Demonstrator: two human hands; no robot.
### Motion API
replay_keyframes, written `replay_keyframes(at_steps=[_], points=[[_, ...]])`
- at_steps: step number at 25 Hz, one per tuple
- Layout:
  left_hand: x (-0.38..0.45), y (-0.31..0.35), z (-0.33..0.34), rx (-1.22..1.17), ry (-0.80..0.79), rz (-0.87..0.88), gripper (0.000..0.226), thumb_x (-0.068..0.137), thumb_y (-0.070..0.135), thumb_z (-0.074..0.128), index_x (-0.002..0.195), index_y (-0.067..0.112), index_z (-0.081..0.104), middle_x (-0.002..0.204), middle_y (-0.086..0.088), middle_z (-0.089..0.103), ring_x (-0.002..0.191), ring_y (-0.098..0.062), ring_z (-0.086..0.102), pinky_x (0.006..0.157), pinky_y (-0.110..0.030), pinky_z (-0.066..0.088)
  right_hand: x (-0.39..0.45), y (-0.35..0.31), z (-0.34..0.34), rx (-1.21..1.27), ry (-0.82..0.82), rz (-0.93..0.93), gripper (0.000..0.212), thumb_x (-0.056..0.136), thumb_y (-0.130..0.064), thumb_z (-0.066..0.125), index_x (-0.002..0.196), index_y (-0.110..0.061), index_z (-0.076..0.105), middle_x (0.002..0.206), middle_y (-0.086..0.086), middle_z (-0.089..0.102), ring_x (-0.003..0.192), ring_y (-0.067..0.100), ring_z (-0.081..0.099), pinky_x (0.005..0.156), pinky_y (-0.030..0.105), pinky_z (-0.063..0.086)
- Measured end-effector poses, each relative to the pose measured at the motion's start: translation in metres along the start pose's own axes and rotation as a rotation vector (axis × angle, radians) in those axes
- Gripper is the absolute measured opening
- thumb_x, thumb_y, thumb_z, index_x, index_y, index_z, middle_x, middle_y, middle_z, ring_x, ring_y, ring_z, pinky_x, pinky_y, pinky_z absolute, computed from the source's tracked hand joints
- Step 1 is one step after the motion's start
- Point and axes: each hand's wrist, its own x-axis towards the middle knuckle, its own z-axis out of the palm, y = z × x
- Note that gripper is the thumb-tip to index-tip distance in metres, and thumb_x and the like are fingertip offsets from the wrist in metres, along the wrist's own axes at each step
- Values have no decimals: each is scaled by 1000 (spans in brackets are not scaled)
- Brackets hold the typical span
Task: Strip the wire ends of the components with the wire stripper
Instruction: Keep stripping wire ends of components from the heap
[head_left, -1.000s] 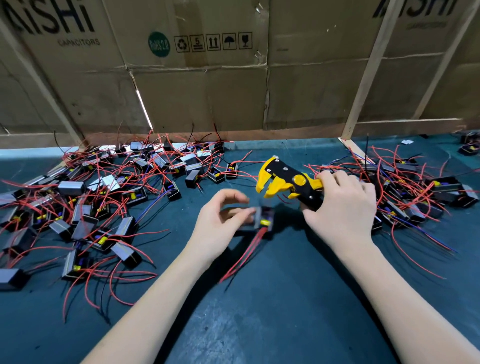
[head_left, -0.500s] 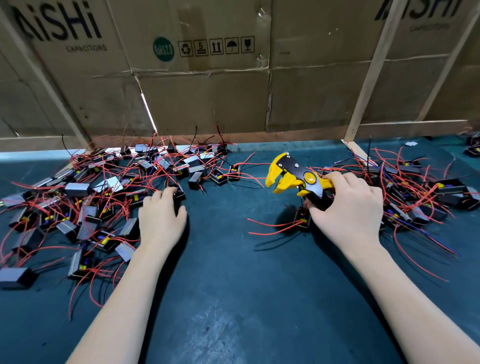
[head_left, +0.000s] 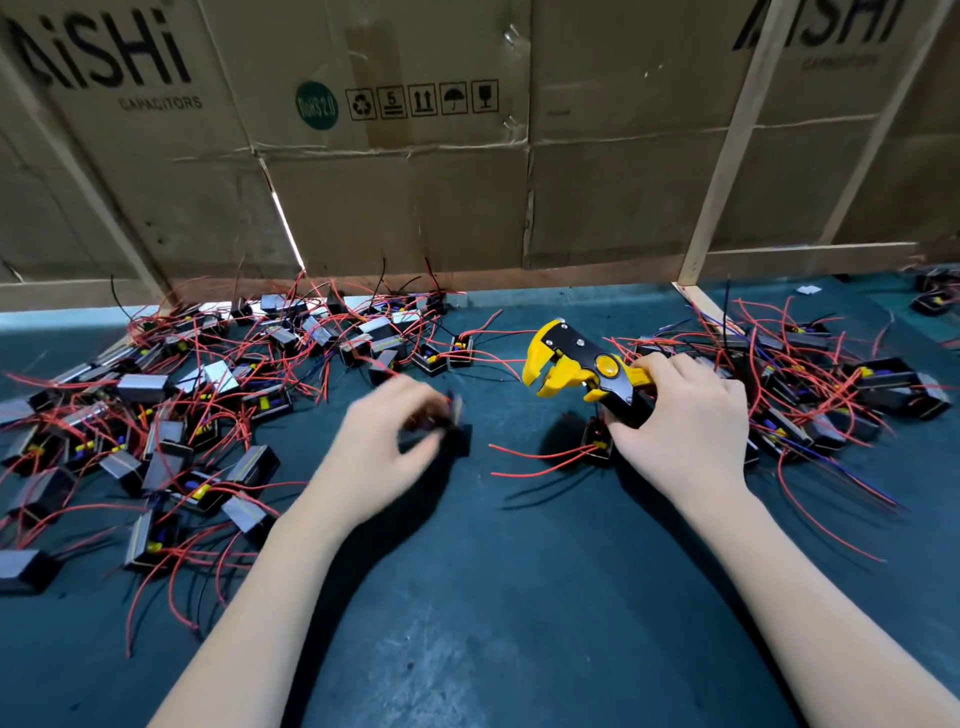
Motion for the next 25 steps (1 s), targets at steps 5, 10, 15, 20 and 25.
replay_keyframes(at_steps=[5,10,15,20,25], points=[[-2,16,24,50,-73,-195,23,88,33,69,84,14,57,89,4,51,77,-17,53,74,-33,45,-1,1,3,-10,-14,-6,39,61,-35,81,91,-16,64,83,4,62,84,31,60,72,38,32],[-2,21,24,-36,-134,-189,24,80,13,66,101,16,54,94,8,60,85,-14,54,84,-33,44,0,1,5,-24,-52,-10,38,63,-36,79,93,-17,64,86,2,63,87,31,60,74,37,33],[-2,23,27,49,-125,-99,13,89,26,68,89,13,68,82,3,61,85,-21,53,79,-39,43,-1,1,5,-16,-51,-7,38,63,-35,79,94,-17,64,87,3,64,88,31,60,74,37,33],[-3,31,30,-293,-109,-272,9,90,18,69,93,19,78,83,10,74,80,-9,67,79,-30,53,-1,2,5,-26,-57,-11,38,63,-35,79,93,-17,64,85,3,62,86,31,59,74,37,31],[-2,33,31,-411,-128,-336,7,91,14,66,92,19,71,78,9,76,78,-5,71,79,-29,54,0,1,5,-40,-71,-11,39,63,-37,78,93,-17,63,85,3,61,86,31,59,73,37,30]])
